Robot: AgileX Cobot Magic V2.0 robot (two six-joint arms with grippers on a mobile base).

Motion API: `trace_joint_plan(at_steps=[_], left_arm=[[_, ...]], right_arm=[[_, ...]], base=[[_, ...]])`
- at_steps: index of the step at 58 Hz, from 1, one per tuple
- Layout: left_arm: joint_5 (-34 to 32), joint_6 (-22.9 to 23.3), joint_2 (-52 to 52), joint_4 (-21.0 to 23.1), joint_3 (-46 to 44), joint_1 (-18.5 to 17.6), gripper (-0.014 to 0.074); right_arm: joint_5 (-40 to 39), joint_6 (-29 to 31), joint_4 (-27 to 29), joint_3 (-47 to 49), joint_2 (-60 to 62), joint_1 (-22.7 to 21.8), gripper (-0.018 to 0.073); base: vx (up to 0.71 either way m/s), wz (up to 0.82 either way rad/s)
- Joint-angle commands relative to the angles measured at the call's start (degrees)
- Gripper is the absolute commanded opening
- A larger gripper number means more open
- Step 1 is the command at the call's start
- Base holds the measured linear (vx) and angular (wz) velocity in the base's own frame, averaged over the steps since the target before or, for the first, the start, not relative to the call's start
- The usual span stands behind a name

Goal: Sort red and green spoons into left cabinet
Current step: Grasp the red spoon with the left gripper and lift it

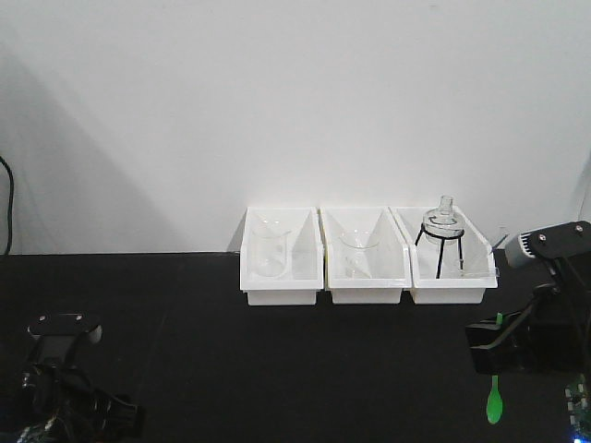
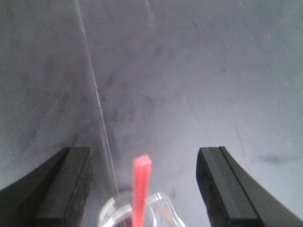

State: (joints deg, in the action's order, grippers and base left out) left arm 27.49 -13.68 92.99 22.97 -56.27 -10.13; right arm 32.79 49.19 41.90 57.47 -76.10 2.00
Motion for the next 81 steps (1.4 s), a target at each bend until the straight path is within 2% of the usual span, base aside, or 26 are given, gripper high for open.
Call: trace_joint_plan(at_steps=[1,11,23,44,63,81], left_arm=[[-3.73,0.46,-1.65,1.47,-1.85,-0.2,0.0566],[-3.29,0.46,-1.46,1.47,-1.85,-0.2,0.0521],[-2.6,0.46,-1.46,1.28,-1.85,-0.2,0.0398],[-2.26,0.35,-1.46,1.28,-1.85,-0.2,-0.0008],[-4.51,0.3,-3.87,1.24,-1.85,-0.2,-0.0006],[-10.33,0.15,-15.26,1.16,-1.85,-0.2,-0.0004]], right_arm=[[-1.88,0.11,1.71,1.91,1.8,-0.33,-0.0004],[-1.93,0.11,1.71,1.91,1.8,-0.33,-0.0004],[-1.93,0.11,1.71,1.91,1.8,-0.33,-0.0004],[-1.94,0.05,1.71,1.91,1.8,-0.33,-0.0004],[-1.97,0.05,1.71,1.91,1.8,-0.33,-0.0004],[-1.92,0.05,1.92,1.91,2.0,-0.33,-0.0004]], base=[[0.0,0.0],[0.0,0.0],[0.0,0.0],[0.0,0.0],[0.0,0.0],[0.0,0.0]])
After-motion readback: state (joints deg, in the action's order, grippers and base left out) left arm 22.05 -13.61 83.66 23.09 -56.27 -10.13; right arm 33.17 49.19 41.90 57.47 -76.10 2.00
